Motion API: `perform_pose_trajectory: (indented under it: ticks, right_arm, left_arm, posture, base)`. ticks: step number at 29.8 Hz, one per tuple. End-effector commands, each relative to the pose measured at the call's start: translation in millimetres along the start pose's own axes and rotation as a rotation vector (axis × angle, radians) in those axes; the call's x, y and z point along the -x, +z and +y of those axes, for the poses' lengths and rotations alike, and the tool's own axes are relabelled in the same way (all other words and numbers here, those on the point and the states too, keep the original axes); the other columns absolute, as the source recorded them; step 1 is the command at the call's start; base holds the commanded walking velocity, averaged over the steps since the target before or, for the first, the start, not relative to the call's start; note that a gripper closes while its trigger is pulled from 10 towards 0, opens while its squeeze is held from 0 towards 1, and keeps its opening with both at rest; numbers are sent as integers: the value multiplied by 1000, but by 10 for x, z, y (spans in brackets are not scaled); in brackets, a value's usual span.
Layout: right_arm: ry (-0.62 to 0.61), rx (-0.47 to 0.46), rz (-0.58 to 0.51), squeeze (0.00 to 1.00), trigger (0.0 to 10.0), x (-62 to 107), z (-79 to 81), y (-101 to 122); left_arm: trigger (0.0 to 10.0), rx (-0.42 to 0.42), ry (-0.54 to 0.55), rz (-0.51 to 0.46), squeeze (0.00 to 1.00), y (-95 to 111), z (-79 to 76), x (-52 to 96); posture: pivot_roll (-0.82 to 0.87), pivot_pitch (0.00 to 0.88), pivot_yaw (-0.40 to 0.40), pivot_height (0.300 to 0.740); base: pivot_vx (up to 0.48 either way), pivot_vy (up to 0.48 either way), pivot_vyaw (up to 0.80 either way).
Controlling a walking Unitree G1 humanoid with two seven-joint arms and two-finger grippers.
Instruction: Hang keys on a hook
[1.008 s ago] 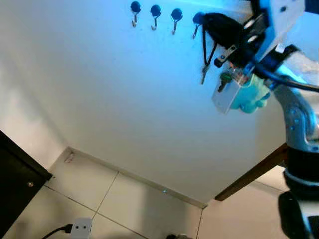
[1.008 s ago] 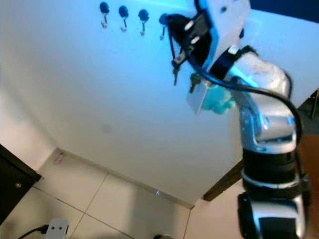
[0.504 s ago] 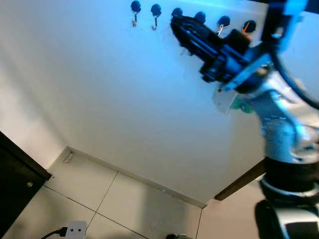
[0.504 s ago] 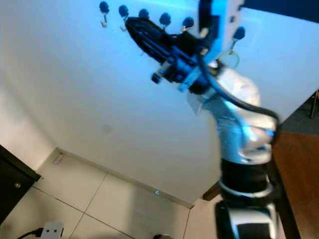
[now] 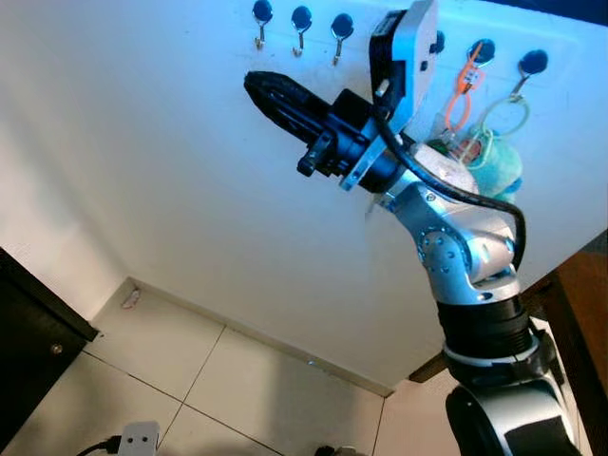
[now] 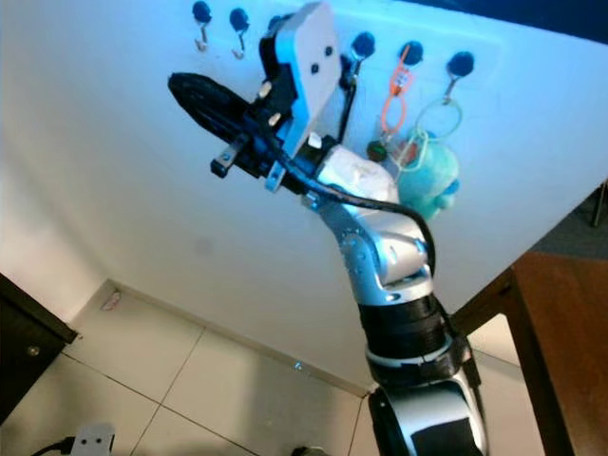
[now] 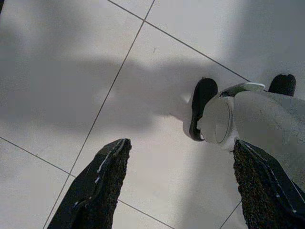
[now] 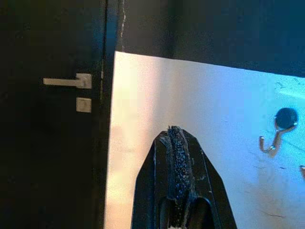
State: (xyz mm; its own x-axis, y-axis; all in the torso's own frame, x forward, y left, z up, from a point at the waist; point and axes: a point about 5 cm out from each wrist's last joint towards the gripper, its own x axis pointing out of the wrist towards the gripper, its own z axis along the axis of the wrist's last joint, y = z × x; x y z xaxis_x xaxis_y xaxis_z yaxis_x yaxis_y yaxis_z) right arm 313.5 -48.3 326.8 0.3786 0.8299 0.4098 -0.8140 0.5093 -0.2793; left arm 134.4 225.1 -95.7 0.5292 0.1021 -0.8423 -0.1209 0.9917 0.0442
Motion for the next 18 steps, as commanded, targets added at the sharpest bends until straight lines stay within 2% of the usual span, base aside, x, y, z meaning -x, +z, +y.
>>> perform_pose_trajectory:
  ticks: [1, 10, 13, 14, 15, 16, 17, 18]
  right_arm:
    - [-23, 47, 10, 0, 10000, -13, -33, 14]
    - [-63, 103, 36, 0, 10000, 24, -70, -4]
    - [-59, 95, 36, 0, 10000, 34, -64, -11]
    - [-47, 50, 23, 0, 10000, 59, -47, -24]
    - [-47, 50, 23, 0, 10000, 59, -47, -24]
    - [8, -8, 22, 1000, 10000, 127, 31, -65]
    - [8, -8, 22, 1000, 10000, 127, 31, -65]
    - [88, -84, 20, 1000, 10000, 219, 145, -122]
  left_arm:
    - [10000, 7, 4, 23, 0, -91, 20, 24]
    - [10000, -18, -12, 15, 0, -57, -4, 13]
    - [10000, -20, -13, 13, 0, -51, -8, 12]
    - [10000, -20, -14, 12, 0, -45, -10, 10]
    - [10000, -20, -14, 12, 0, -45, -10, 10]
    - [10000, -19, -11, 13, 0, -40, -12, 7]
    - [10000, -19, -11, 13, 0, -40, -12, 7]
    - [10000, -17, -10, 19, 0, -39, -15, 5]
  posture:
    - [-12, 85, 24, 740]
    - [-19, 74, 33, 740]
    - [-18, 73, 34, 740]
    - [-18, 73, 34, 740]
    - [-18, 73, 34, 740]
    - [-19, 71, 35, 740]
    - [-19, 71, 35, 740]
    - [-22, 71, 37, 740]
  base:
    - [0, 0, 0]
    - [0, 0, 0]
    - [0, 0, 0]
    - [0, 0, 0]
    - [0, 0, 0]
    - [0, 0, 0]
    - [0, 0, 0]
    - [0, 0, 0]
